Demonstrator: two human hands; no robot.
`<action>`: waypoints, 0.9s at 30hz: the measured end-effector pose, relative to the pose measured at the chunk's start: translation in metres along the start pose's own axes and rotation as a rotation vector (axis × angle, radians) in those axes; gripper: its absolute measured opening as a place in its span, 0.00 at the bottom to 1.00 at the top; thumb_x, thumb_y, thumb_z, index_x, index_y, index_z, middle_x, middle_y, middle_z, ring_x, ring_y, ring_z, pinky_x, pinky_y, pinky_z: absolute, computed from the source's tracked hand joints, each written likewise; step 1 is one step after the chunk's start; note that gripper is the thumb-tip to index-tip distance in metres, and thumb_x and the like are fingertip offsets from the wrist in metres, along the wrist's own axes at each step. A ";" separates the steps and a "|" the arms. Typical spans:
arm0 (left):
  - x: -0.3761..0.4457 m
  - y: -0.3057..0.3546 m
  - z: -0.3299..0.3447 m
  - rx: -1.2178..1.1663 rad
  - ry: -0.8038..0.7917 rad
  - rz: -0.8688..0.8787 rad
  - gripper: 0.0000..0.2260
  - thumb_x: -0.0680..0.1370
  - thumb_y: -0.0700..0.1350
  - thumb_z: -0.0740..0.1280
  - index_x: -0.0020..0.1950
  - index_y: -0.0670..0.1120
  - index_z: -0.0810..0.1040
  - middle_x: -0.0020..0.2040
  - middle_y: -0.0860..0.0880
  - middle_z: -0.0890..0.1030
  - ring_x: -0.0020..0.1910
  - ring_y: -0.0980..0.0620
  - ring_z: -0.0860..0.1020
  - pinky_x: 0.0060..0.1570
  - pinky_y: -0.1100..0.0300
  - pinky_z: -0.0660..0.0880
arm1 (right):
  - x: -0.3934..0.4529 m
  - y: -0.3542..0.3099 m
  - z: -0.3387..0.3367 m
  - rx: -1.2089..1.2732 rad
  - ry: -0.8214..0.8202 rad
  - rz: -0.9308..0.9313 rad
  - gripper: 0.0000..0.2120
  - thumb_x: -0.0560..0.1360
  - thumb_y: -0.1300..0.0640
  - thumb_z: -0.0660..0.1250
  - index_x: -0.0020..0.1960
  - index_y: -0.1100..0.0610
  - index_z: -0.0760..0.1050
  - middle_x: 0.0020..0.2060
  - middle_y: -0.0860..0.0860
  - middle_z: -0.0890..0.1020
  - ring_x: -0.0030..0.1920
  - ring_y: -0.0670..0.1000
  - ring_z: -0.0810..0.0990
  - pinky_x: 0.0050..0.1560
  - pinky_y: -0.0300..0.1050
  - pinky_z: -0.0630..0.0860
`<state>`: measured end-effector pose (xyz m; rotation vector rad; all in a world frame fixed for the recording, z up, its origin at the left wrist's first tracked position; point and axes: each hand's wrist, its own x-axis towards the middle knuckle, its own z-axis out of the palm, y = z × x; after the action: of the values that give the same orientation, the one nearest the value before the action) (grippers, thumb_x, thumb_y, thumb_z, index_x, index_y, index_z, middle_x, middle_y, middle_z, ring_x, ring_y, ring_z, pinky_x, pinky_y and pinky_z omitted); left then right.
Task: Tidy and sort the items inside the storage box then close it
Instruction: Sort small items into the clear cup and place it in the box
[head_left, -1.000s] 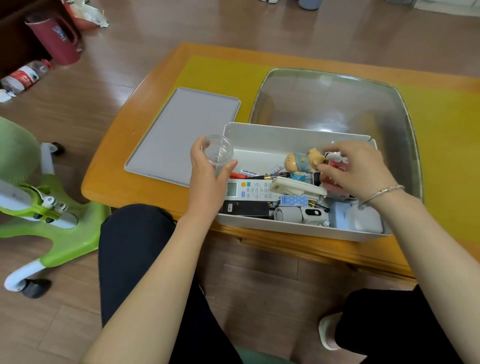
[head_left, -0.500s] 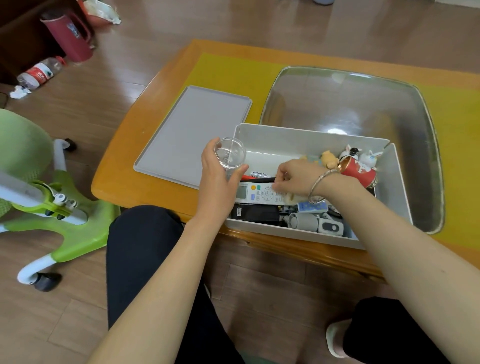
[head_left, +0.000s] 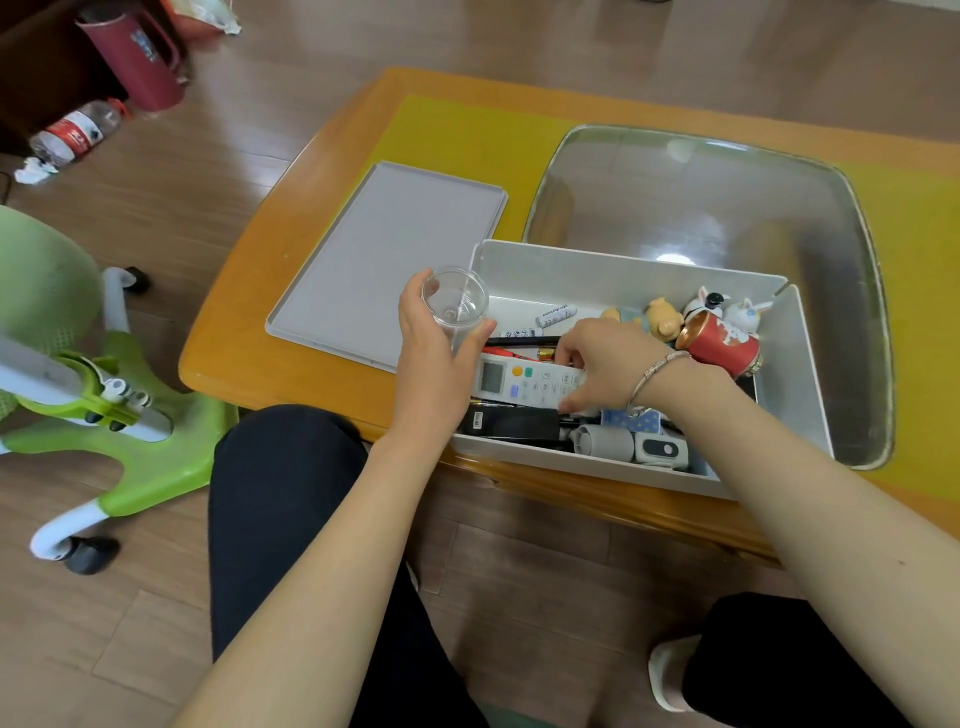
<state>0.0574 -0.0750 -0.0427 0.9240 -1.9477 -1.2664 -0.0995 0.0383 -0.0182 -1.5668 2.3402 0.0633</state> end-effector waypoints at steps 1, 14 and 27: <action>0.000 0.000 0.000 -0.007 0.004 -0.003 0.32 0.77 0.45 0.69 0.75 0.49 0.55 0.73 0.51 0.64 0.65 0.62 0.64 0.52 0.82 0.66 | -0.001 0.002 -0.001 0.032 -0.001 -0.003 0.17 0.65 0.42 0.74 0.47 0.49 0.75 0.40 0.46 0.74 0.42 0.48 0.73 0.40 0.43 0.69; 0.000 0.000 -0.001 0.000 0.017 0.000 0.32 0.77 0.46 0.69 0.75 0.49 0.53 0.72 0.51 0.64 0.67 0.61 0.65 0.57 0.77 0.68 | -0.012 0.019 -0.003 0.439 0.282 0.172 0.05 0.73 0.52 0.69 0.45 0.52 0.75 0.38 0.47 0.78 0.38 0.46 0.75 0.38 0.39 0.71; -0.002 0.001 0.000 0.048 0.015 0.010 0.31 0.77 0.45 0.69 0.75 0.48 0.55 0.72 0.49 0.63 0.64 0.64 0.63 0.53 0.85 0.61 | -0.013 0.035 -0.024 0.363 0.363 0.279 0.06 0.73 0.61 0.66 0.47 0.56 0.81 0.39 0.51 0.81 0.43 0.52 0.78 0.46 0.40 0.70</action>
<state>0.0580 -0.0734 -0.0423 0.9438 -1.9768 -1.2084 -0.1322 0.0588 0.0035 -1.1440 2.6366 -0.5949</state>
